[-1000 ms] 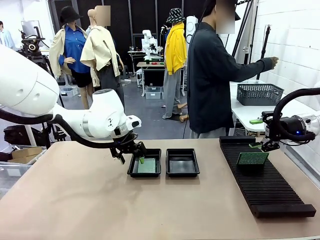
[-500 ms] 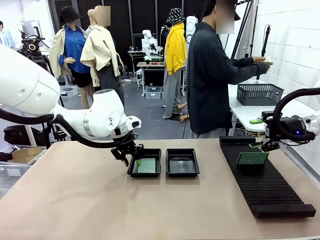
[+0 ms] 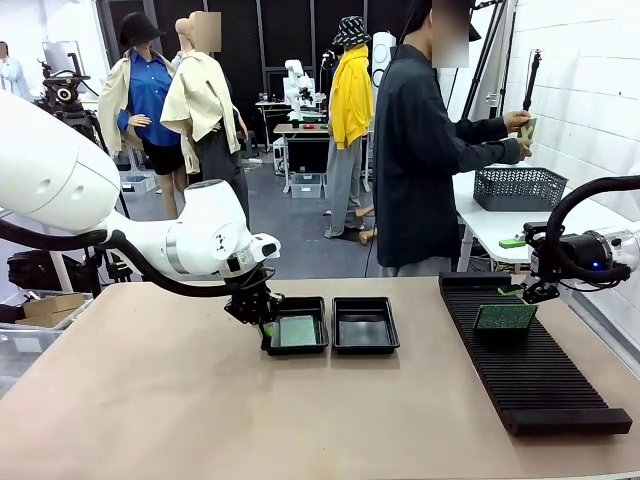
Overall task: Inspect and transfer BCBs to ESD trays.
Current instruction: Pick up the ESD tray and place it on the left side of the table.
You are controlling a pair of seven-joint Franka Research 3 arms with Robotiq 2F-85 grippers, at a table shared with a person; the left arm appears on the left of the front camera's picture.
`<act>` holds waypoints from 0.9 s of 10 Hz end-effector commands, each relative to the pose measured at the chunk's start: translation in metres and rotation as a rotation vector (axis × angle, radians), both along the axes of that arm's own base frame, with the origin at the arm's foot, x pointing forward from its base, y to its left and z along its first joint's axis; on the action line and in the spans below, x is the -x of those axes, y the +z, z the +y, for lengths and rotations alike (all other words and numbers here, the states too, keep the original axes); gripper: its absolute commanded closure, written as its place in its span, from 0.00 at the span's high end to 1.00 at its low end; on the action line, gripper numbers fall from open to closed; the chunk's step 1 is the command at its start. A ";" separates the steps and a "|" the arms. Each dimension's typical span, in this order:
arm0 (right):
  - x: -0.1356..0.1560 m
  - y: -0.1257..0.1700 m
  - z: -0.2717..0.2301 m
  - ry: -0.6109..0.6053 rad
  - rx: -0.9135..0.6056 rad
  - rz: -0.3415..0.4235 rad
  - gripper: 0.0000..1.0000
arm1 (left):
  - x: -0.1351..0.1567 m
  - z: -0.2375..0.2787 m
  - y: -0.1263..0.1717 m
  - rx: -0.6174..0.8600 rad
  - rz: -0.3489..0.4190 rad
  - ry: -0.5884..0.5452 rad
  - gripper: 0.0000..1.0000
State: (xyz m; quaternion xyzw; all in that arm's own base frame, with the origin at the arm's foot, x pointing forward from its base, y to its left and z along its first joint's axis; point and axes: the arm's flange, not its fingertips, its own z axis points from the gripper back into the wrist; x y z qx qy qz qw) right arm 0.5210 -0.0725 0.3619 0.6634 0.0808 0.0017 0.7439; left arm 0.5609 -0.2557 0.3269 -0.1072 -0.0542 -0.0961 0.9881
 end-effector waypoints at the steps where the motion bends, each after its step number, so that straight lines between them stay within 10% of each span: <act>1: 0.001 0.001 0.001 -0.012 0.011 0.014 1.00 | -0.004 0.011 0.001 0.016 0.034 0.006 0.00; 9: 0.001 0.001 0.001 -0.012 0.011 0.014 1.00 | 0.000 0.001 0.000 0.000 0.007 0.001 0.00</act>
